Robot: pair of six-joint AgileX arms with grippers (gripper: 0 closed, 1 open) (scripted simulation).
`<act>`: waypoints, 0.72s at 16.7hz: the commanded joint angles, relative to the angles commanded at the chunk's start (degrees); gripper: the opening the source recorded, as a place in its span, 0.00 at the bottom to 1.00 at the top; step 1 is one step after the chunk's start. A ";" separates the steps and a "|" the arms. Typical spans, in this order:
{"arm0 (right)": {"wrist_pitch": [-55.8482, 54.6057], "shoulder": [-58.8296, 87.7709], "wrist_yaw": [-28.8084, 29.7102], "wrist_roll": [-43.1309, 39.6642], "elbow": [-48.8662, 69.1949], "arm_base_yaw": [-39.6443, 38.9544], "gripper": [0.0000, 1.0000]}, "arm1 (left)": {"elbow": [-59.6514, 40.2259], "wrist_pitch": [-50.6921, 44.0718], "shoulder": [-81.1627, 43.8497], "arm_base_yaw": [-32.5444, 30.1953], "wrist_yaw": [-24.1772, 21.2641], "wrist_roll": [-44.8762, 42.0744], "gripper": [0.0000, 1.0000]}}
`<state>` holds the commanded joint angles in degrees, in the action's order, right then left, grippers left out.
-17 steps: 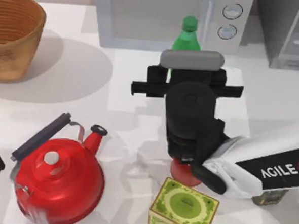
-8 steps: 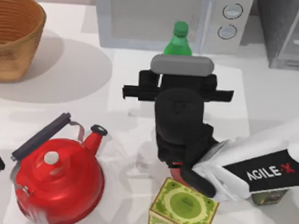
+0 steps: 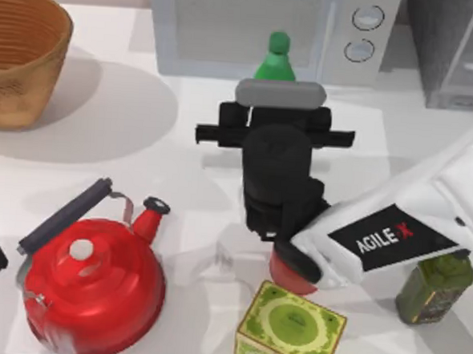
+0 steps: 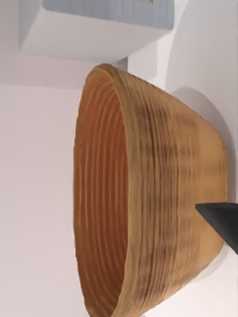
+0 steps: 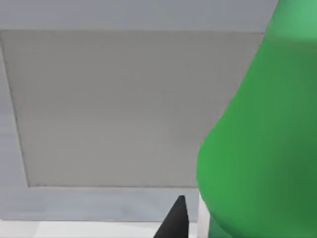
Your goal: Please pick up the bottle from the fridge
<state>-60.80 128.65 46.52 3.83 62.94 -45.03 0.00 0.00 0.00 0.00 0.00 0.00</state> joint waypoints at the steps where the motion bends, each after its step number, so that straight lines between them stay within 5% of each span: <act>1: -0.44 0.75 -0.31 -0.01 0.59 0.28 0.00 | 0.00 0.00 0.00 0.00 0.00 0.00 1.00; 5: -0.56 0.93 -0.38 -0.01 0.72 0.35 0.00 | 0.00 0.00 0.00 0.00 0.00 0.00 1.00; 12: -0.56 0.93 -0.38 -0.01 0.72 0.35 0.53 | 0.00 0.00 0.00 0.00 0.00 0.00 1.00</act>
<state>-61.37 129.58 46.14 3.81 63.66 -44.68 0.00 0.00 0.00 0.00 0.00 0.00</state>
